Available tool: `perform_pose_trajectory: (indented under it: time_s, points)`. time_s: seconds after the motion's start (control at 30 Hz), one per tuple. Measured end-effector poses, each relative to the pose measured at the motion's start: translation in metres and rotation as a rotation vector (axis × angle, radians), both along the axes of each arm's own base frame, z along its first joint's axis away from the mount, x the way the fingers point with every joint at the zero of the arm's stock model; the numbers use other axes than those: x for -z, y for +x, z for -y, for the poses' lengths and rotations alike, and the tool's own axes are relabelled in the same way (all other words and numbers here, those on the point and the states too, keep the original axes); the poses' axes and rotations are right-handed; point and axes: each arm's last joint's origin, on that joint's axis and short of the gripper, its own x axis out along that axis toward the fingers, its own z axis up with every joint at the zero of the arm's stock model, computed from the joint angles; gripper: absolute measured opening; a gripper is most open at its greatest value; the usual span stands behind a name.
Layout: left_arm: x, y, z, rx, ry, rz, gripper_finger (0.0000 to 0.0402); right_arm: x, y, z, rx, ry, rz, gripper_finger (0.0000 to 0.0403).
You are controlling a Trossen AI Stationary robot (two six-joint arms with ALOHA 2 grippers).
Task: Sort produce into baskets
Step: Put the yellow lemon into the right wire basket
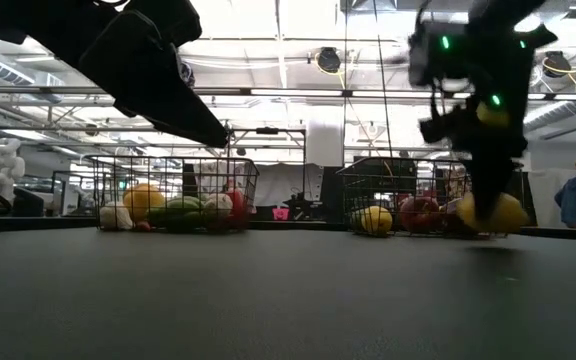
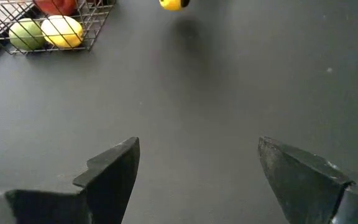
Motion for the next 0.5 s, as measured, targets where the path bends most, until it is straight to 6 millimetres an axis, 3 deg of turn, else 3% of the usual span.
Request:
perform_pose_trajectory:
  time_s: [0.13,0.23,0.37,0.5]
  points:
    - [-0.003,0.002,-0.001,-0.020,0.036,0.032,0.0334,-0.029,0.018,-0.008,-0.107,-0.003,0.158,0.0226]
    - [-0.008,0.007,-0.005,-0.038,0.054,0.092,0.0334,-0.056,0.029,-0.009,-0.171,-0.100,0.258,0.0223]
    - [-0.013,0.011,-0.010,-0.052,0.041,0.147,0.0334,-0.087,0.036,-0.003,-0.209,-0.423,0.290,0.0224]
    - [-0.013,0.011,-0.009,-0.053,0.036,0.146,0.0334,-0.101,0.039,0.006,-0.216,-0.721,0.226,0.0227]
